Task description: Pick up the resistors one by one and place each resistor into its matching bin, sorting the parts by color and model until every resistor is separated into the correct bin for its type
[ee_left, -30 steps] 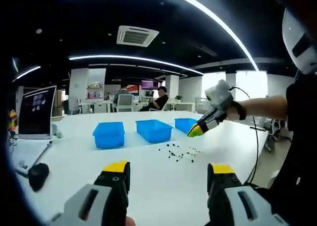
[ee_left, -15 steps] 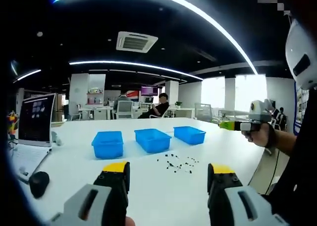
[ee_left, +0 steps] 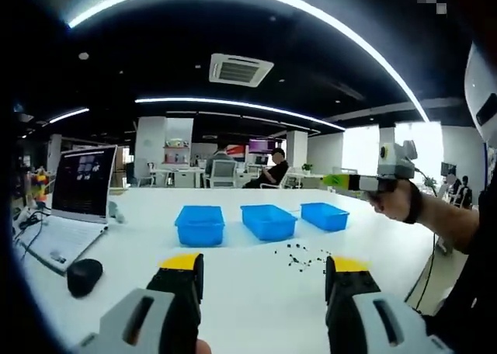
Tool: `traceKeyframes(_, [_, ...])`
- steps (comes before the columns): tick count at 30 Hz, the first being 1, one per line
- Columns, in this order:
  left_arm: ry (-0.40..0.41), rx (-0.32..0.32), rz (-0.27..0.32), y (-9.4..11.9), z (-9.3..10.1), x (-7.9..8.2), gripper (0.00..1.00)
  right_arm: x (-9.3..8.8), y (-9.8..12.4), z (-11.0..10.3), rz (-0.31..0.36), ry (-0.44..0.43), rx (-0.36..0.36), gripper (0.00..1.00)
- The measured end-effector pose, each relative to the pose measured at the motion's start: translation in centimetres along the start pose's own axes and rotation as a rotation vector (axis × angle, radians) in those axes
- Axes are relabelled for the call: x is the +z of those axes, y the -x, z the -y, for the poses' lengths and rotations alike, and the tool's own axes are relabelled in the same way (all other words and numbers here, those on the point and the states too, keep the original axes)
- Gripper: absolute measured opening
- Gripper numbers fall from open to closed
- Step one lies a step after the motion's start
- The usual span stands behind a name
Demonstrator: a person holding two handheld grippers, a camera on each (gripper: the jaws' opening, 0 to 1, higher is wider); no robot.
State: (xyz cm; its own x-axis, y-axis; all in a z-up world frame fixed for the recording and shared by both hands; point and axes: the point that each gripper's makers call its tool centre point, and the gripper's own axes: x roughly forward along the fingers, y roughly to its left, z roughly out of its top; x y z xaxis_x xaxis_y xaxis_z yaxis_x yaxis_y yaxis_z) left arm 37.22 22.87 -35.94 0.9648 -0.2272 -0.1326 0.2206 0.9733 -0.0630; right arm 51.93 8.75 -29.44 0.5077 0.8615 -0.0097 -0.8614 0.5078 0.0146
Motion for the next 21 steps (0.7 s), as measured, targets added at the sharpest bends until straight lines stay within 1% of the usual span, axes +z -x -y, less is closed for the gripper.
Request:
traceKeyframes(2, [-0.011,0.042,0.004,0.3,-0.8,0.2,0.64,0.7,-3.1,-0.1,-0.007,-0.015,0.033,0.07])
traceKeyframes(3, [-0.011,0.073,0.006,0.4,-1.4,0.3,0.64,1.0,-5.3,0.3,-0.011,0.001,0.037,0.07])
traceKeyframes(4, [-0.008,0.108,0.006,0.6,-2.1,0.3,0.65,1.1,-6.9,0.4,-0.025,0.004,0.056,0.07])
traceKeyframes(5, [-0.005,0.128,0.008,0.8,-2.6,0.3,0.65,1.3,-8.5,0.5,-0.03,0.001,0.067,0.07])
traceKeyframes(6, [-0.003,0.146,0.011,1.0,-3.1,0.4,0.65,1.4,-9.5,0.6,-0.031,0.0,0.07,0.07])
traceKeyframes(7, [-0.001,0.154,0.013,1.1,-3.3,0.5,0.65,1.3,-11.0,0.8,-0.04,0.003,0.077,0.07])
traceKeyframes(8, [0.001,0.16,0.015,1.2,-3.5,0.5,0.65,1.1,-12.5,1.0,-0.059,-0.002,0.079,0.07])
traceKeyframes(10, [0.004,0.173,0.022,1.5,-3.9,0.7,0.65,0.7,-15.3,1.4,-0.079,0.016,0.076,0.07])
traceKeyframes(13, [0.004,0.195,0.03,1.9,-4.5,0.9,0.64,-0.6,-19.0,2.0,-0.129,0.036,0.063,0.07])
traceKeyframes(16, [0.006,0.214,0.037,2.3,-5.0,1.0,0.64,-1.8,-21.4,2.6,-0.166,0.049,0.043,0.07])
traceKeyframes(18, [0.01,0.228,0.039,2.5,-5.4,1.1,0.64,-2.8,-22.5,3.0,-0.197,0.053,0.027,0.07])
traceKeyframes(21, [0.009,0.235,0.04,2.7,-5.6,1.2,0.64,-3.8,-23.5,3.5,-0.218,0.054,0.01,0.07])
